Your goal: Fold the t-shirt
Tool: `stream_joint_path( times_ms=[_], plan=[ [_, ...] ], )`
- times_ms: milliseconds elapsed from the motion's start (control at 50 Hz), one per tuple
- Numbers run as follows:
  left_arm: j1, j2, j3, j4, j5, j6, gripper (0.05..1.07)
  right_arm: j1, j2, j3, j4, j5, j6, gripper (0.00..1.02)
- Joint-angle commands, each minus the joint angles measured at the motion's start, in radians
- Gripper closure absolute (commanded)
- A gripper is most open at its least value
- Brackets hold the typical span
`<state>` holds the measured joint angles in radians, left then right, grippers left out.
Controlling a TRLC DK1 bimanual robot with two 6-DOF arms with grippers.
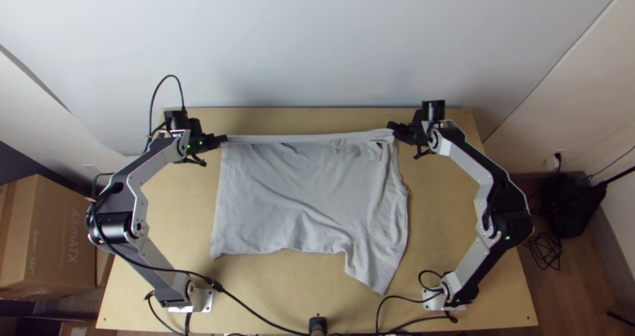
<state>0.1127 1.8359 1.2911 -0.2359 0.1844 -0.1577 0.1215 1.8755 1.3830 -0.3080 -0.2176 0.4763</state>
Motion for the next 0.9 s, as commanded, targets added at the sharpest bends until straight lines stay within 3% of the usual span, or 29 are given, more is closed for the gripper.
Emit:
stream_joint_path(
  times_ms=[0,520,800,840,880],
  plan=[
    [0.012,-0.055,-0.065,0.026,0.007,-0.017,1.05,0.006,-0.044,-0.062,-0.008,0.001,0.021,1.00],
    [0.008,-0.161,-0.243,0.089,0.009,-0.031,1.05,0.033,-0.145,-0.268,-0.003,0.001,0.030,1.00],
    [-0.002,-0.179,-0.352,0.182,0.007,-0.043,1.05,0.030,-0.157,-0.375,0.073,0.003,0.035,1.00],
    [-0.004,-0.179,-0.355,0.182,0.007,-0.042,1.04,0.030,-0.173,-0.383,0.073,0.003,0.035,0.91],
    [-0.005,-0.190,-0.354,0.170,0.006,-0.042,0.95,0.030,-0.205,-0.394,0.073,0.003,0.035,0.63]
  ],
)
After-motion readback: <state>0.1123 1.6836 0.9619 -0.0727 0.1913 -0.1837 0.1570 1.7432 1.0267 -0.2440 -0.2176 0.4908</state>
